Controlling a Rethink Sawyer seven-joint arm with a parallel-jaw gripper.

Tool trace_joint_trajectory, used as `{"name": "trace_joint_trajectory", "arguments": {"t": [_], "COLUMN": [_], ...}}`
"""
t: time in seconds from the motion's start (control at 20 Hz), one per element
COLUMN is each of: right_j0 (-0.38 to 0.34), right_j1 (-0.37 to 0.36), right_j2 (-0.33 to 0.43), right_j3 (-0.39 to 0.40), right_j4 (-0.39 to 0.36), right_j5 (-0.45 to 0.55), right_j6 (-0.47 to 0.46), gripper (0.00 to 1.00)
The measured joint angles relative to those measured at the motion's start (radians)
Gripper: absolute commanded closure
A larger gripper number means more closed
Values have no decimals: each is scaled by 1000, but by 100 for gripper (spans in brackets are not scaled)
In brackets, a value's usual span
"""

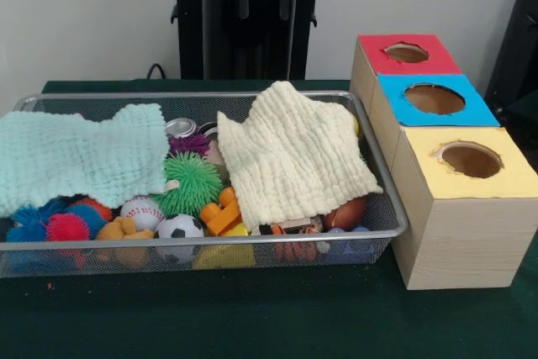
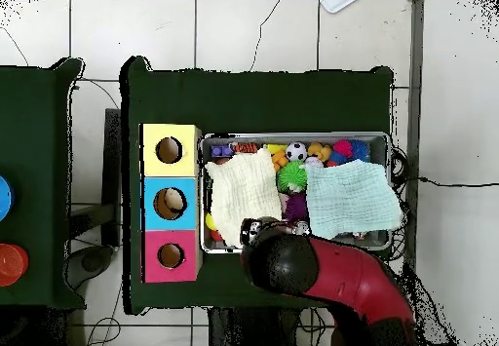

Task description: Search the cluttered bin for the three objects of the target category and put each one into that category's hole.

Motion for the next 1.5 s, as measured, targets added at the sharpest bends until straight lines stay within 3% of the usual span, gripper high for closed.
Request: {"name": "trace_joint_trajectory", "arguments": {"t": [0.4,0.65,1.0,1.25,1.5], "right_j0": [-129,-146,-82,-2,86], "right_j1": [98,175,266,327,432], "right_j2": [149,198,210,204,168], "right_j3": [-88,-132,-193,-235,-295], "right_j4": [-96,-155,-226,-252,-282], "right_j5": [-11,-68,-157,-202,-270], "right_j6": [0,0,0,0,0], "gripper": [0,0,0,0,0]}}
